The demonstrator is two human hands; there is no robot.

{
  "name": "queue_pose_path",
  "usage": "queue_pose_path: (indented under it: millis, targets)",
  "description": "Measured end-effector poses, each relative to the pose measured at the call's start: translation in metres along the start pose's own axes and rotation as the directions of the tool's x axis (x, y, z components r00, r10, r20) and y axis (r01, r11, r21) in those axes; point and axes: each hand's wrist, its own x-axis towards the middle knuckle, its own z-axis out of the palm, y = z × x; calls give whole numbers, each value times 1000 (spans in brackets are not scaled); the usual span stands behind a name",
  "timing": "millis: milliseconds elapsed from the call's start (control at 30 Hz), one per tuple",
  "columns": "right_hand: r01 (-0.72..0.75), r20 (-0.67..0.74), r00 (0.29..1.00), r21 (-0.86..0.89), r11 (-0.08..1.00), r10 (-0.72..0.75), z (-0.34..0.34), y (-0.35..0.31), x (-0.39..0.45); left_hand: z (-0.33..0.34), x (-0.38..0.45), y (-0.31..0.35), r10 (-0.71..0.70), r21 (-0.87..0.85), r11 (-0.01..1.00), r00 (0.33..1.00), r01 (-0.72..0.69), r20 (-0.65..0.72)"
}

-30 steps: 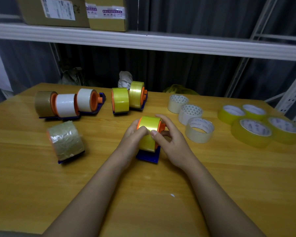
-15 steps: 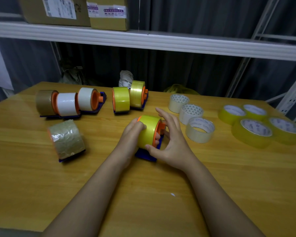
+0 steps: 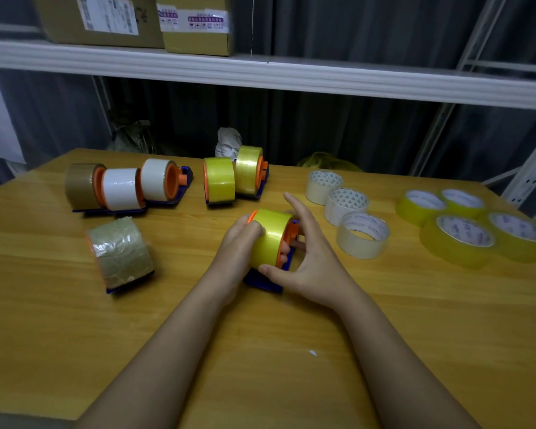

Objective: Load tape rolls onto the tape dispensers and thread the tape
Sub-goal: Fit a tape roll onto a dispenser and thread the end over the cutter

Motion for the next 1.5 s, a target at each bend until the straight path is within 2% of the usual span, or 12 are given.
queue_pose_path:
  millis: [100, 200, 400, 467, 533, 667, 833, 1033, 1267, 1367, 1500]
  targets:
    - [5, 0, 1000, -11, 1000, -5, 1, 0, 1, 0, -2, 2, -1, -5, 1000, 1000, 1, 22]
    - [3, -20, 1000, 1, 1000, -3, 1, 0, 1, -1, -1, 1, 16, -16, 1000, 1000, -17, -21]
    - [-113, -88, 987, 184, 976, 131, 5, 2, 3, 1, -2, -3, 27, 4, 1000, 999, -27, -17]
    - [-140, -55, 986, 239, 961, 157, 3, 2, 4, 1, -3, -3, 9, 19, 1000, 999, -8, -39]
    - [-118, 4, 992, 277, 953, 122, 2, 2, 2, 0, -1, -3, 4, 25, 1000, 999, -3, -45]
    - [-90, 12, 996, 261, 961, 90, 3, 4, 2, -1, -1, -3, 25, -13, 1000, 999, -25, -41]
    - [-180, -39, 980, 266, 947, 197, 2, -5, 3, -1, 1, -6, 10, -6, 1000, 999, -10, -48]
    - [-147, 59, 989, 344, 928, 134, -1, -6, 0, -3, 2, -7, 46, -25, 999, 998, -47, -39]
    - [-208, -26, 974, 298, 932, 225, 2, -4, 4, -4, 3, -11, 36, -38, 999, 999, -36, -24]
    - [-149, 6, 988, 354, 923, 157, 1, -6, 2, -2, 2, -9, 27, -26, 999, 998, -29, -48]
    - [-119, 9, 992, 287, 951, 122, 1, -2, 1, -2, 0, -6, 36, 0, 999, 999, -36, -23]
